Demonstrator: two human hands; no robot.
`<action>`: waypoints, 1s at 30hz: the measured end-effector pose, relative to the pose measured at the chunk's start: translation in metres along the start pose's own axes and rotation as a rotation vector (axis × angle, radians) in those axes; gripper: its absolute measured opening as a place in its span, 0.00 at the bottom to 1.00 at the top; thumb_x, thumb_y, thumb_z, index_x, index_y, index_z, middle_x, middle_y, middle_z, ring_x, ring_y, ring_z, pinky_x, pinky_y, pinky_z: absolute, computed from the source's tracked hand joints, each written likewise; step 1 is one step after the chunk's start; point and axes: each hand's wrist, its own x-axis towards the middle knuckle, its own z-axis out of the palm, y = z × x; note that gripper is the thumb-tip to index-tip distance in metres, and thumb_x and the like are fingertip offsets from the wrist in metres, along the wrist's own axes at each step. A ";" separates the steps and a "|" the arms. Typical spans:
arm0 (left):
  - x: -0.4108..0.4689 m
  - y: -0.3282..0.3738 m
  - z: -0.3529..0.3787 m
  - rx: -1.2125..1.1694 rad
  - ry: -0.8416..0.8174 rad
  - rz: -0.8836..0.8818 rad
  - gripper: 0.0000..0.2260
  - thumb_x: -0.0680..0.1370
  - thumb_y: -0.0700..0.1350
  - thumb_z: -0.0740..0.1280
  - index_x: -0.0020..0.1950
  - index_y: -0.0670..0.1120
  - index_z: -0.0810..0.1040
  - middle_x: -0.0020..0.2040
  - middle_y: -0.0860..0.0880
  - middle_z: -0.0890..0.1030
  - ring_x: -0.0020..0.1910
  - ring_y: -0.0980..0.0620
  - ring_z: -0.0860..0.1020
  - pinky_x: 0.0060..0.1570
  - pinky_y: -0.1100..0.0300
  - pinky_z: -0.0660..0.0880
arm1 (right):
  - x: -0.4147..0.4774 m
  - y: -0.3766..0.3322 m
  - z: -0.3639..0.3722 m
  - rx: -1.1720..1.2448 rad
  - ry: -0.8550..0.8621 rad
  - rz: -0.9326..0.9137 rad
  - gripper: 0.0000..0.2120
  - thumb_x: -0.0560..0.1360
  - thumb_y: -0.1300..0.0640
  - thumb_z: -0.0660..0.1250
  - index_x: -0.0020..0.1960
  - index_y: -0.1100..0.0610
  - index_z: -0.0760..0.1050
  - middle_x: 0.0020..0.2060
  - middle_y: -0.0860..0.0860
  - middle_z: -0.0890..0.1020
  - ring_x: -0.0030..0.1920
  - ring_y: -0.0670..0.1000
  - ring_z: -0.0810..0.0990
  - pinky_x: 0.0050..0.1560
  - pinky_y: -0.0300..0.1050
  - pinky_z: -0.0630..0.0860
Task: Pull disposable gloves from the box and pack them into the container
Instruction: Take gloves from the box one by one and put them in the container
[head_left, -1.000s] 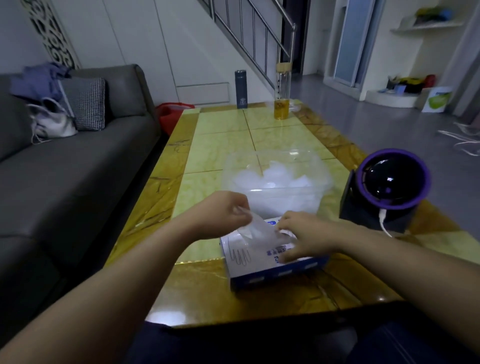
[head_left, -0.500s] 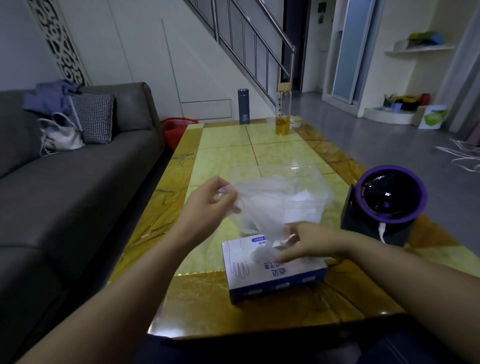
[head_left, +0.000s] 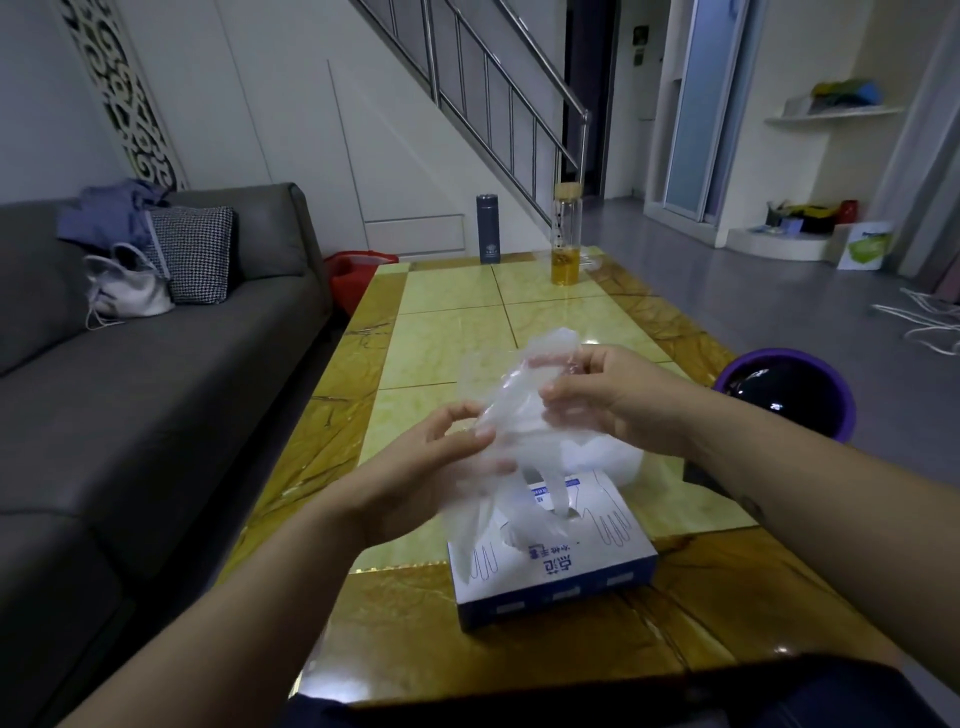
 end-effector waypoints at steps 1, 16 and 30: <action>0.000 0.001 0.001 -0.029 -0.014 -0.013 0.33 0.63 0.51 0.79 0.65 0.45 0.71 0.58 0.43 0.81 0.54 0.44 0.81 0.49 0.52 0.80 | -0.002 -0.002 0.000 0.021 -0.050 0.010 0.15 0.74 0.70 0.65 0.58 0.60 0.76 0.35 0.53 0.80 0.39 0.50 0.82 0.47 0.42 0.81; 0.023 0.037 -0.007 0.674 0.636 0.518 0.06 0.77 0.43 0.68 0.53 0.51 0.78 0.47 0.56 0.80 0.46 0.59 0.78 0.45 0.66 0.75 | -0.001 -0.009 -0.011 -0.311 0.276 -0.065 0.11 0.76 0.49 0.66 0.49 0.57 0.78 0.42 0.51 0.83 0.37 0.47 0.78 0.38 0.38 0.73; 0.014 0.034 0.022 1.208 0.459 0.803 0.29 0.75 0.45 0.69 0.71 0.58 0.60 0.42 0.62 0.78 0.37 0.62 0.77 0.41 0.64 0.77 | 0.016 -0.038 0.008 -0.307 0.080 -0.055 0.43 0.64 0.37 0.70 0.75 0.48 0.59 0.71 0.53 0.67 0.64 0.53 0.71 0.64 0.53 0.72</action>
